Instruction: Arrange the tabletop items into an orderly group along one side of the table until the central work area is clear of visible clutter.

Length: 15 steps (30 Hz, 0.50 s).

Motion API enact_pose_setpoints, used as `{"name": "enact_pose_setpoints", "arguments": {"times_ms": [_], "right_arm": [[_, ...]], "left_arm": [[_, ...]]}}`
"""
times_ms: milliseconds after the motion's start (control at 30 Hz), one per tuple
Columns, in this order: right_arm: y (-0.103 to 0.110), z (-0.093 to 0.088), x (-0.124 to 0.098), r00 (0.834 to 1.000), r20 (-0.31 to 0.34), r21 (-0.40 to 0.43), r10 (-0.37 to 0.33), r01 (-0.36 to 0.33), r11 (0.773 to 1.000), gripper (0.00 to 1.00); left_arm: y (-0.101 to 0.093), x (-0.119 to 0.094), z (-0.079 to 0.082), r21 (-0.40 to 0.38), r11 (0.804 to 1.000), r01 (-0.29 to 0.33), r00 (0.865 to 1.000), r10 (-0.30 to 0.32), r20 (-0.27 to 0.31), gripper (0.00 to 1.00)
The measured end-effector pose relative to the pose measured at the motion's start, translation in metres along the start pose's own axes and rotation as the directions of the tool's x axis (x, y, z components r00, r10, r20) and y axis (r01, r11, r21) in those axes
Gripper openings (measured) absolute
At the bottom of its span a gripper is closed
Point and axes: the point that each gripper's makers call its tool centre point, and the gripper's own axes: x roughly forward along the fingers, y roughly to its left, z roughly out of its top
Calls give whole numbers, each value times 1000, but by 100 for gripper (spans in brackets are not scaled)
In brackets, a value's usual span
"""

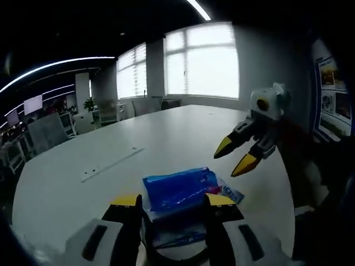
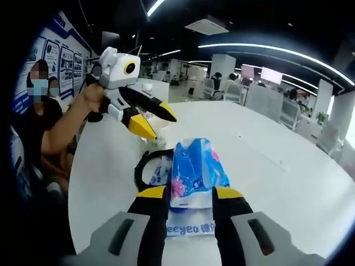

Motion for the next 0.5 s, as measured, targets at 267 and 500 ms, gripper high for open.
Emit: {"name": "enact_pose_setpoints", "arguments": {"times_ms": [267, 500], "right_arm": [[-2, -8, 5, 1000, -11, 82, -3, 4, 997, 21], [-7, -8, 5, 999, -2, 158, -41, 41, 987, 20]], "left_arm": [[4, 12, -10, -6, 1000, -10, 997, 9, -75, 40], [15, 23, -12, 9, 999, -38, 989, 39, -139, 34]]}}
